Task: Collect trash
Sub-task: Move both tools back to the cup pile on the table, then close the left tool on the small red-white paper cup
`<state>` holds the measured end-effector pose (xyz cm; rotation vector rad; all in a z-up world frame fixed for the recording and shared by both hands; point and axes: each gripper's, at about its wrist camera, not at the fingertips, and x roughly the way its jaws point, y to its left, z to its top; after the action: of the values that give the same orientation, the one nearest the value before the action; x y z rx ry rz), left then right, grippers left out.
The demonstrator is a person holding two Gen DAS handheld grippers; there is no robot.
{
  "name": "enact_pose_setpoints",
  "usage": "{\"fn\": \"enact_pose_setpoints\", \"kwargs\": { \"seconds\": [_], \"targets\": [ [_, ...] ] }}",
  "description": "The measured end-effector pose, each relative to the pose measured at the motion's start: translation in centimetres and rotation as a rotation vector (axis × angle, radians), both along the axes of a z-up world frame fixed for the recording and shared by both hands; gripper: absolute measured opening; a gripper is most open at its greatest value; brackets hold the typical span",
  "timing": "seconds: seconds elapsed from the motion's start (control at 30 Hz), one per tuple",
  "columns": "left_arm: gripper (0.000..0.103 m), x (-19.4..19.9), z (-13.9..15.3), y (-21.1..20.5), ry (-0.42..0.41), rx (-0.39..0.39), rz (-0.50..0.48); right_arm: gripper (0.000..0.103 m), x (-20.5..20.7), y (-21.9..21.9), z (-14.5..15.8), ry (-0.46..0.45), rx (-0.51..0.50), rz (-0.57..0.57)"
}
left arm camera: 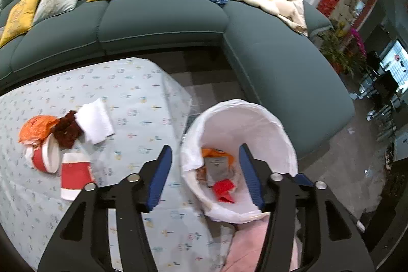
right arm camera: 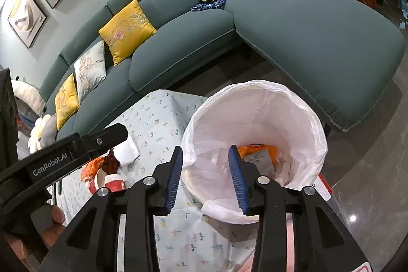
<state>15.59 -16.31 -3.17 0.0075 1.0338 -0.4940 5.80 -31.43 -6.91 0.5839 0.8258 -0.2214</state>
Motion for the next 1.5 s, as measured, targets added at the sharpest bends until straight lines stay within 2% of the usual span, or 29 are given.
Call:
{"fn": "enact_pose_setpoints", "kwargs": {
  "seconds": [0.2,0.7,0.87,1.0,1.5],
  "targets": [
    [0.066,0.0,-0.5,2.7,-0.01,0.027,0.057,0.045,0.5,1.6,0.2,0.01,-0.017,0.031],
    [0.076,0.6,-3.0,9.9,0.035,0.06,0.203,0.056,2.2,6.9,0.2,0.041,-0.055,0.137],
    [0.079,0.7,-3.8,11.6,0.042,0.074,0.237,0.056,2.6,8.6,-0.2,0.057,-0.066,0.173],
    [0.086,0.8,-4.5,12.8,0.045,0.093,0.267,0.057,3.0,10.2,-0.8,0.08,-0.105,0.202],
    [0.088,2.1,-10.2,16.6,0.147,0.162,0.336,0.061,5.3,13.9,-3.4,0.171,-0.223,0.269]
  ]
}}
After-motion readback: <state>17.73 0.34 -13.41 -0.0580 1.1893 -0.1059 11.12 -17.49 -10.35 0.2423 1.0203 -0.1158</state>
